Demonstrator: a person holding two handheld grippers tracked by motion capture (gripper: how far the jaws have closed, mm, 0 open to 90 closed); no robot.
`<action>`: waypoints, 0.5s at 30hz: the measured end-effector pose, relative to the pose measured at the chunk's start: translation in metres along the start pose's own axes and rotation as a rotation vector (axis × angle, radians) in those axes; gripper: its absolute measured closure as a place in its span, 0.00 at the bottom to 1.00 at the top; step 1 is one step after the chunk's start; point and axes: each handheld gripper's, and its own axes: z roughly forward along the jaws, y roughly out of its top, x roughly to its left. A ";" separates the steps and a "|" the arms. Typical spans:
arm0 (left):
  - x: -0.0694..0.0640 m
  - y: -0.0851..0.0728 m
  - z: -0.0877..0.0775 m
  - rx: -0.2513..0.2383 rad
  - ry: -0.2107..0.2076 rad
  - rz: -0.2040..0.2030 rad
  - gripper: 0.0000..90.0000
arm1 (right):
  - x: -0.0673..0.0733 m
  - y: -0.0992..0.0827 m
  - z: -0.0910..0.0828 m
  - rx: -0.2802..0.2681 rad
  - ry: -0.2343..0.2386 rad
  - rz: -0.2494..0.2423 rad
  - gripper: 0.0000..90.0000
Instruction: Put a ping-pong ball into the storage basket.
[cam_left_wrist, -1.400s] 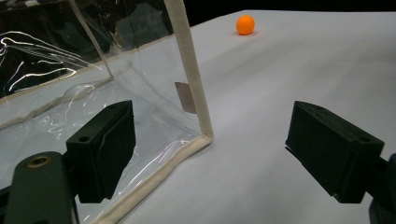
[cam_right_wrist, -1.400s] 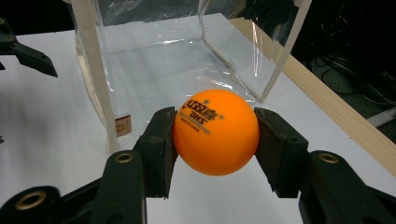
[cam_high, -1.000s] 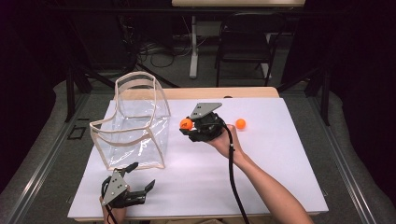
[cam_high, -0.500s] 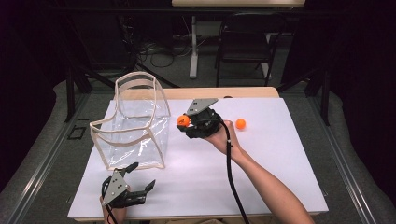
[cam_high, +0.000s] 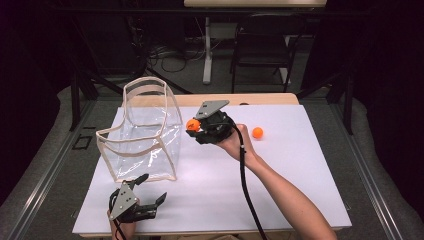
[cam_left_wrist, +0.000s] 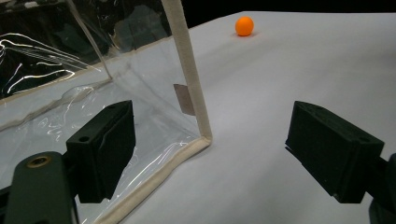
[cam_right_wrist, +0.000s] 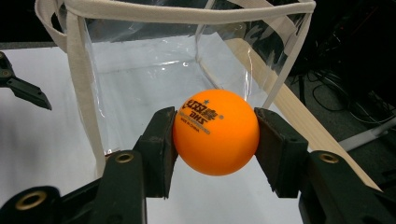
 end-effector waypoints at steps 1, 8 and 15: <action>0.000 0.000 0.000 0.000 0.000 0.000 0.17 | 0.000 0.001 0.000 -0.001 0.001 0.001 0.56; 0.000 0.000 0.000 -0.001 0.001 0.002 0.17 | -0.003 0.009 0.001 -0.001 -0.004 -0.010 0.56; 0.000 0.000 0.000 -0.001 0.002 0.002 0.17 | -0.007 0.016 0.004 -0.002 -0.007 -0.009 0.56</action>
